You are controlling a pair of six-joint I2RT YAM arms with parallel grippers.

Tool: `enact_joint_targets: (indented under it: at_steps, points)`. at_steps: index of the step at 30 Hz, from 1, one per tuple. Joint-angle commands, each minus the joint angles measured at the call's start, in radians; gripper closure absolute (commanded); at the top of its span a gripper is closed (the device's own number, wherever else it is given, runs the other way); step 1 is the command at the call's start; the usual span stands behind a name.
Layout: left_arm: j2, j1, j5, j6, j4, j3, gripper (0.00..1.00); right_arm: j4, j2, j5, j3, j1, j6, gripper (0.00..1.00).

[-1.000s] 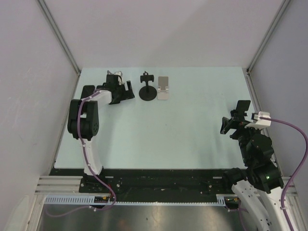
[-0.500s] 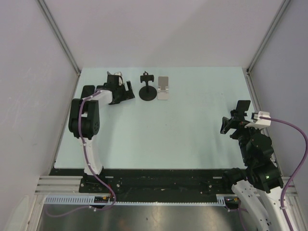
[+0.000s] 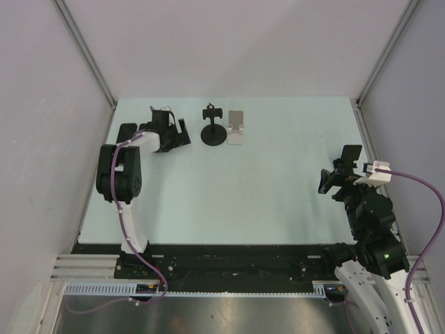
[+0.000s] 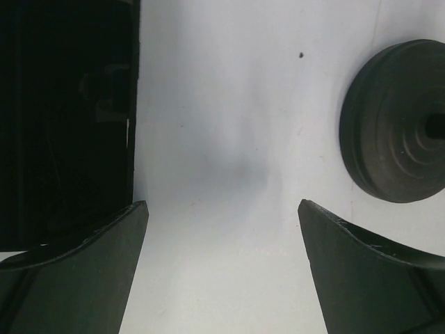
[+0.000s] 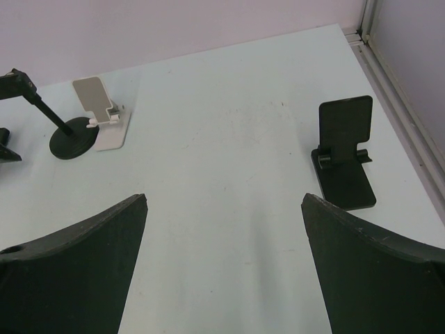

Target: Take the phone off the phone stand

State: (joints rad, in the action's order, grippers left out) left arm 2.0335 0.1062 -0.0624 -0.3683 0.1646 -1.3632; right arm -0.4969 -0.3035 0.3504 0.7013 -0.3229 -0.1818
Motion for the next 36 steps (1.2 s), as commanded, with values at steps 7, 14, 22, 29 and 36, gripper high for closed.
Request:
enact_joint_targets:
  at_steps: [7, 14, 22, 29, 36]
  points:
    - [-0.081, -0.043, 0.046, -0.009, 0.018, 0.032, 0.05, 0.032, -0.005, -0.008, 0.003, 0.002, 0.011, 0.01]
    - [-0.098, -0.049, 0.039, -0.02, 0.016, 0.042, 0.04, 0.029, -0.003, -0.007, 0.003, 0.004, 0.013, 0.01]
    - [-0.214, -0.059, 0.032, -0.044, 0.015, 0.053, 0.0, 0.031, -0.002, -0.007, 0.003, 0.005, 0.013, 0.01]
    - [-0.46, -0.062, 0.021, -0.046, 0.015, 0.084, 0.0, 0.035, -0.009, -0.019, 0.003, 0.005, 0.007, 0.01]
    - [-0.826, -0.062, 0.058, 0.029, 0.018, 0.222, 0.0, 0.05, -0.071, -0.039, 0.004, 0.005, -0.028, 0.0]
